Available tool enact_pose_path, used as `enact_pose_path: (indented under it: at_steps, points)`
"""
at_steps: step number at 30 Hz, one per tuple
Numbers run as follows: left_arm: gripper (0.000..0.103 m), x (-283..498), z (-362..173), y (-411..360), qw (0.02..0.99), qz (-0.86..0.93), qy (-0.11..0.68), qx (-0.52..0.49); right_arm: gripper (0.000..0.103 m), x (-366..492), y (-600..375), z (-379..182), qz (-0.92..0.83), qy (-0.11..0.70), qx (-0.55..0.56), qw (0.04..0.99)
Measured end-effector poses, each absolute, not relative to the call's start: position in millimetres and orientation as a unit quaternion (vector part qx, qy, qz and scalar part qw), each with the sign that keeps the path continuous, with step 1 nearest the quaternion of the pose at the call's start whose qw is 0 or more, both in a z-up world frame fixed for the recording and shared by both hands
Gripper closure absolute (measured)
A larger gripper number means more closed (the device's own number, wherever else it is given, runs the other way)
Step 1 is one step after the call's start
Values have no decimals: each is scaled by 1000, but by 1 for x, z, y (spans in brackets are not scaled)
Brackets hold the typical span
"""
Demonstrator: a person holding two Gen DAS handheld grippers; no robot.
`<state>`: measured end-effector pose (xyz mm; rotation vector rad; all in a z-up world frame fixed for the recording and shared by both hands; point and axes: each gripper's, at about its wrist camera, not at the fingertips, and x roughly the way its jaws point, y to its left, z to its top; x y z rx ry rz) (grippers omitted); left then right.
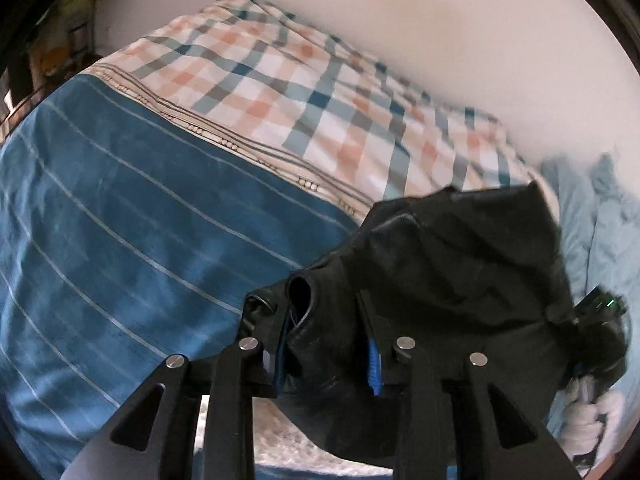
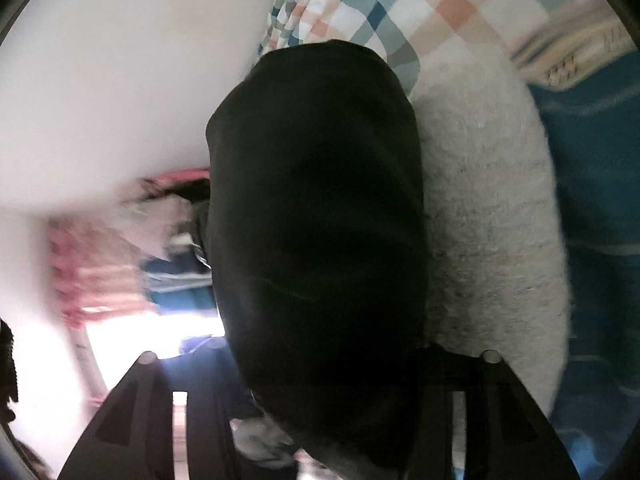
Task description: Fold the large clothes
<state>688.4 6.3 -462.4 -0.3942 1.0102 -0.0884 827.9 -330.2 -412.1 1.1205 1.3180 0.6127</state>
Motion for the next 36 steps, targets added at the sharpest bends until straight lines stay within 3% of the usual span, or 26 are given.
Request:
enact_pose_path:
  at_steps: [2, 4, 5, 6, 10, 13, 17, 36]
  points:
    - [66, 683, -455, 4, 855, -35, 490, -166, 31, 822, -323, -391, 236, 587, 421, 650]
    - [43, 674, -440, 0, 862, -17, 490, -127, 22, 808, -311, -362, 185, 598, 322, 710]
    - [15, 673, -437, -2, 865, -11, 489, -111, 21, 803, -307, -352, 166, 598, 291, 728]
    - [4, 667, -430, -5, 869, -3, 487, -87, 19, 794, -298, -335, 135, 598, 239, 753]
    - [4, 638, -401, -20, 877, 14, 480, -12, 13, 751, -270, -288, -5, 598, 79, 798]
    - [4, 609, -378, -25, 883, 7, 469, 12, 9, 703, -260, -261, -66, 590, 32, 804]
    - [3, 563, -333, -28, 889, -4, 458, 30, 9, 644, -245, -224, -104, 577, 15, 810]
    - [3, 321, -91, -1, 932, -42, 359, 29, 7, 321, -178, 118, -156, 440, 4, 884]
